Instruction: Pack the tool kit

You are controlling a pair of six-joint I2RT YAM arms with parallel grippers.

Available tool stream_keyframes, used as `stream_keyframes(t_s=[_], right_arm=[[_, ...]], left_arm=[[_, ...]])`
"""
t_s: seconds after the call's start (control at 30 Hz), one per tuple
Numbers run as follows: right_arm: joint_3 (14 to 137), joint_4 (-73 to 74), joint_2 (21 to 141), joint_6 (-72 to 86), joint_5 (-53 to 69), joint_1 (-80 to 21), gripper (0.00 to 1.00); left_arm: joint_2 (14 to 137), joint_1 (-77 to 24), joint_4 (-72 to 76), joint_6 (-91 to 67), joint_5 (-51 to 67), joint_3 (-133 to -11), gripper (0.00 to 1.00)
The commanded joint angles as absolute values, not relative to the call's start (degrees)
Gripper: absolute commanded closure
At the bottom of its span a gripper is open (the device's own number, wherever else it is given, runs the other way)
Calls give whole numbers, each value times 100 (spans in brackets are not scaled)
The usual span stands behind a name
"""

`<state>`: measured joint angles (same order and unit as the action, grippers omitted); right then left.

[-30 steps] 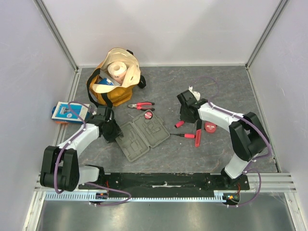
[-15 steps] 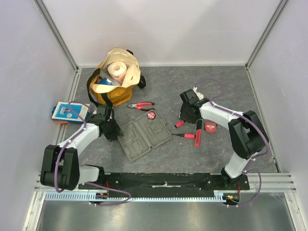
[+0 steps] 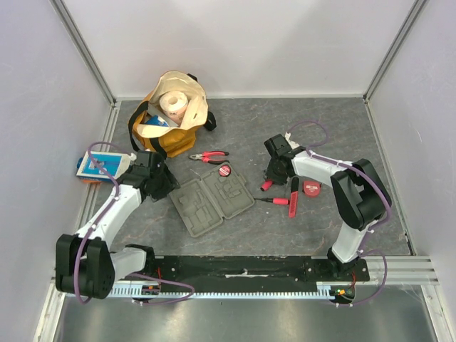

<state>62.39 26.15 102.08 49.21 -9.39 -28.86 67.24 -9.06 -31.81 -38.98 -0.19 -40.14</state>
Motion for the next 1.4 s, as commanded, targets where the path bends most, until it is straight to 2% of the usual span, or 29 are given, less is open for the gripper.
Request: stream_keyframes(t_s=[0.0,0.17,0.33,0.5,0.6,0.8,1.17,1.37], right_arm=[[6319,2663,10345,5071,-932,-2874,68],[6346,2751,10283,5080,-1089,-2883,92],[6583,3154,9810,5098,-1668,-2970,99],[6952,3095,9213,4546,-2127,-3365,100],[7153,2559,8983,3624,-1435,-3638,97],[7462,2312,9123,1883,-231,-4446,97],[7611,2250,9966,1415,597,-5615,96],[7804,2329,10520,1564,212,-6029,96]], left_arm=[[6390,-888,-3269,-3657,-150,-4456,34],[6319,-879,-3296,-3569,-44,-4623,34],[6337,-879,-3313,-3498,-26,-4755,33],[6381,-879,-3287,-3419,-26,-4851,25],[6363,-879,-3278,-3375,254,-4887,20],[6346,-879,-3226,-3208,430,-4966,20],[5915,-888,-3515,-3261,18,-5194,20],[5748,-879,-3542,-3252,-70,-5107,20]])
